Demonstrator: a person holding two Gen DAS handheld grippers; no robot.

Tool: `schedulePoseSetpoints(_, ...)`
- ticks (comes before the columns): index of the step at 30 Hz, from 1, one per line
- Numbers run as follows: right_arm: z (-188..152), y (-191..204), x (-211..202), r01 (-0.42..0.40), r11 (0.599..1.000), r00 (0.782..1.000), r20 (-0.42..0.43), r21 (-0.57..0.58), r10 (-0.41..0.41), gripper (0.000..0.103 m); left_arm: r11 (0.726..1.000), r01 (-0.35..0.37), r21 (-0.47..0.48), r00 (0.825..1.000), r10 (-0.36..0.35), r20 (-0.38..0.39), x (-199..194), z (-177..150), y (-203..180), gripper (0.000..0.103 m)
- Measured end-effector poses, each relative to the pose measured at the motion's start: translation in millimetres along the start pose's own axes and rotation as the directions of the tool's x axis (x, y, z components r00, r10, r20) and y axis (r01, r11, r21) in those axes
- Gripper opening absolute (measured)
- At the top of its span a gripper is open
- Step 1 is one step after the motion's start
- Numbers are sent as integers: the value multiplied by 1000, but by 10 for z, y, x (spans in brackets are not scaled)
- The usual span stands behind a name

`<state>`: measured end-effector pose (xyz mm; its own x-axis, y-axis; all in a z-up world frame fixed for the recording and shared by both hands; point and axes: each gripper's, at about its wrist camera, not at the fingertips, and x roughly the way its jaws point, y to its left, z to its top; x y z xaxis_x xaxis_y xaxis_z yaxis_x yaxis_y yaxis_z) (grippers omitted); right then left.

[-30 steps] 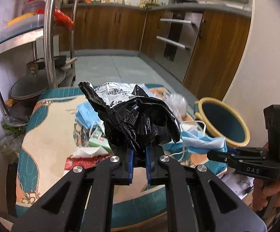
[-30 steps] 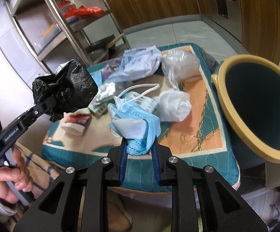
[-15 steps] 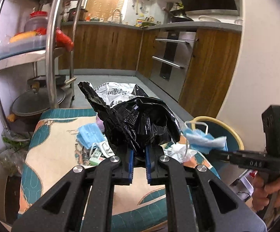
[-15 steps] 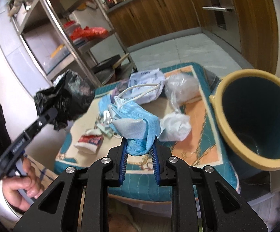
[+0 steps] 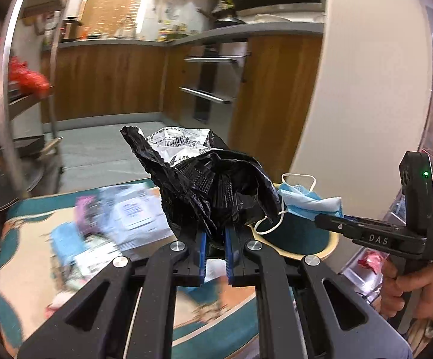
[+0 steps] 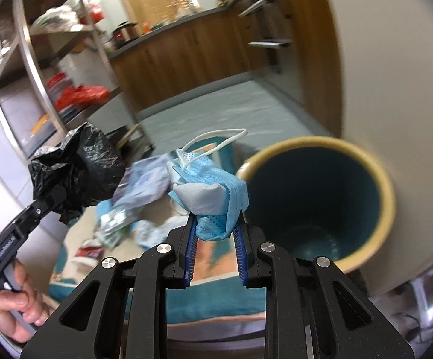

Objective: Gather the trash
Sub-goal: 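Carry the black bag and blue mask over the teal bin with both grippers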

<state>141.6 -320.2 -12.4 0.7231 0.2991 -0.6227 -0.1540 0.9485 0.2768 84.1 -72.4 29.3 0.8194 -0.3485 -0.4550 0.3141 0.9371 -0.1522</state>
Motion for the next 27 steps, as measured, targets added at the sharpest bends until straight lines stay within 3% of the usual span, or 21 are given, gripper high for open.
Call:
schedulePoseSetpoints(5,4,-292,-72,100,994,995,4,41,-101,24,995,88,40,995,-87,-44,462,71,-407,9)
schedulePoseSetpoints(12,-71,-686,68,197,974,979,-69,111,-190,24,982,189,27,970,-182,-162,1174,79,-760,9)
schedulePoseSetpoints(20,-178,-822,286,238,960,965,-152,148,-215,24,979,201,37,939,-181,-292,1665,-67,-826,9)
schedulePoseSetpoints(27,-184,-781,428,271,953,950,-197,133,-243,26,975,220,42,905,-188,-381,1822,-248,-819,11)
